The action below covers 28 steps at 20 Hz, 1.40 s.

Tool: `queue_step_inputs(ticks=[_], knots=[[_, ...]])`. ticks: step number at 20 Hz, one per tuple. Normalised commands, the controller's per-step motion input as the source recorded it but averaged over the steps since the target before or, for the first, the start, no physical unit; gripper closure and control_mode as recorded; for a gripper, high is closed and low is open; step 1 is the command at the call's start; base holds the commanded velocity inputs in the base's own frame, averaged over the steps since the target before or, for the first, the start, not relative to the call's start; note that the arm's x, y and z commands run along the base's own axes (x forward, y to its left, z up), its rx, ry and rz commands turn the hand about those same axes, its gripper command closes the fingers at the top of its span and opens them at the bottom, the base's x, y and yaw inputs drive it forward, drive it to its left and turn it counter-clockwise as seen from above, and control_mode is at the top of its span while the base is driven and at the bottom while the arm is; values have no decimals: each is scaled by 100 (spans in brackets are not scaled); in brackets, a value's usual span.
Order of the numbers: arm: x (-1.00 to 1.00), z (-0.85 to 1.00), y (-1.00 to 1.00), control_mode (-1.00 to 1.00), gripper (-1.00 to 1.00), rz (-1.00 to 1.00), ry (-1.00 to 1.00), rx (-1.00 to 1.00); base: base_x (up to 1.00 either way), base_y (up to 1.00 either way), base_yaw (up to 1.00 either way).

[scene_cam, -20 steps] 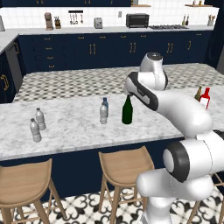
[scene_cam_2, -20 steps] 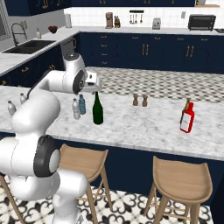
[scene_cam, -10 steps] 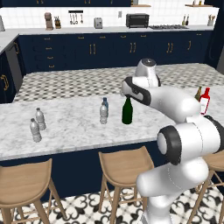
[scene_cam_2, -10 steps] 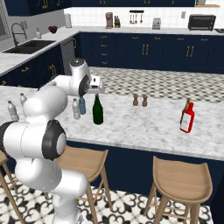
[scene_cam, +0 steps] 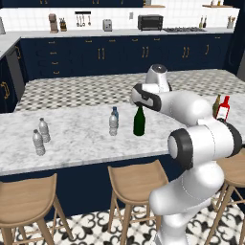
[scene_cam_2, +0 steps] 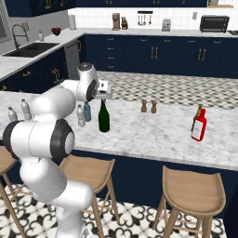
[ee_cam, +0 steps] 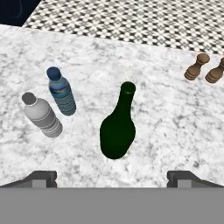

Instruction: Move the plastic bottles in the middle to the plastics group, and the glass bottles in the middle to the glass group.

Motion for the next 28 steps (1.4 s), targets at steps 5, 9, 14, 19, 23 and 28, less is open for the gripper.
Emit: queue_step_inputs(ticks=[5,9,14,19,23,28], knots=[[0,-29,0,-100,-100,0,-1,0,0,0,0],[0,-32,0,-100,-100,-2,-1,2,0,0,0],[4,-20,-1,-100,-100,0,0,1,0,0,0],[7,0,-9,-100,-100,0,0,3,0,0,0],[14,0,-5,-100,-100,0,0,4,0,0,0],[16,-1,0,-100,-100,0,0,1,0,0,0]])
